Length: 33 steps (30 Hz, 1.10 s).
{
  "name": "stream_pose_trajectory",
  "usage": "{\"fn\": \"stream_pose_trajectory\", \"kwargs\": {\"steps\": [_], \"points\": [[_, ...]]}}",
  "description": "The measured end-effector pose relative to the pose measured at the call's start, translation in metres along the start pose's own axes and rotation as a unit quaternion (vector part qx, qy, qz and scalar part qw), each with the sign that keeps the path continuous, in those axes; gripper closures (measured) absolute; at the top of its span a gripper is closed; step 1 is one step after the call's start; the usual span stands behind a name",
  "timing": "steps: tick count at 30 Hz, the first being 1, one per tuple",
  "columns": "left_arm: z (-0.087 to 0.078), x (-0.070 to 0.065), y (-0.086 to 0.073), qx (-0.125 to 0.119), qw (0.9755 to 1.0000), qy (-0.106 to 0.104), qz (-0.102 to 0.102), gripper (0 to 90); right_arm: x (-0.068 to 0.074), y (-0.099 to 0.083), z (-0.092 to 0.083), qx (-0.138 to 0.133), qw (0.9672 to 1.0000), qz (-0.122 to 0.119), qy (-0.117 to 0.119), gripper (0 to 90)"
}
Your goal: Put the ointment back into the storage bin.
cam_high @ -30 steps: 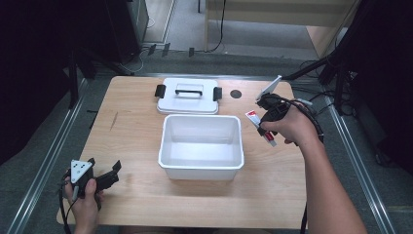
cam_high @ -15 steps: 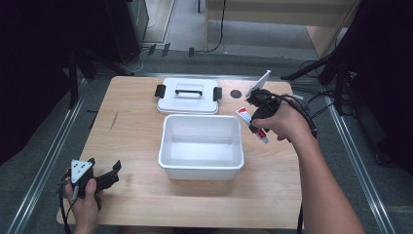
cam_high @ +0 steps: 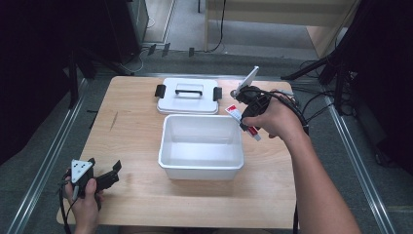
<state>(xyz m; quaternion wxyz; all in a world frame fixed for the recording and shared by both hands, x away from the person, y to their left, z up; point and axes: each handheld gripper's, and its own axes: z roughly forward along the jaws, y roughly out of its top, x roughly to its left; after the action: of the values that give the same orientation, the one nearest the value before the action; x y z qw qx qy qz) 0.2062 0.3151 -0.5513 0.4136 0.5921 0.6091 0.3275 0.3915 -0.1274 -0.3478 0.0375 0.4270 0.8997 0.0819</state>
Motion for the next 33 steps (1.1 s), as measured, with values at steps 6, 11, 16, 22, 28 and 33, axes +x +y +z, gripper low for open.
{"fn": "stream_pose_trajectory", "kwargs": {"steps": [6,11,16,22,28,33], "points": [[0.0,0.0,0.0,0.0,1.0,0.0,-0.001,5.8,0.012,0.004,0.0,-0.001,0.9998,-0.018,0.003,71.9],[0.0,0.0,0.0,0.002,1.0,0.0,-0.001,5.7,0.024,0.008,0.002,-0.01,0.9988,-0.047,0.011,71.8],[0.0,0.0,0.0,0.002,1.0,0.0,-0.001,5.8,0.033,0.01,0.003,-0.018,0.996,-0.087,0.011,71.7],[0.0,0.0,0.0,0.003,1.0,-0.001,-0.001,5.8,0.043,0.01,0.006,-0.03,0.9842,-0.173,0.022,71.7],[0.0,0.0,0.0,0.003,1.0,-0.002,-0.001,5.8,0.05,0.008,0.011,-0.04,0.9684,-0.244,0.034,71.7],[0.0,0.0,0.0,0.003,1.0,-0.002,0.0,5.8,0.053,0.006,0.017,-0.038,0.9585,-0.279,0.044,71.7]]}}
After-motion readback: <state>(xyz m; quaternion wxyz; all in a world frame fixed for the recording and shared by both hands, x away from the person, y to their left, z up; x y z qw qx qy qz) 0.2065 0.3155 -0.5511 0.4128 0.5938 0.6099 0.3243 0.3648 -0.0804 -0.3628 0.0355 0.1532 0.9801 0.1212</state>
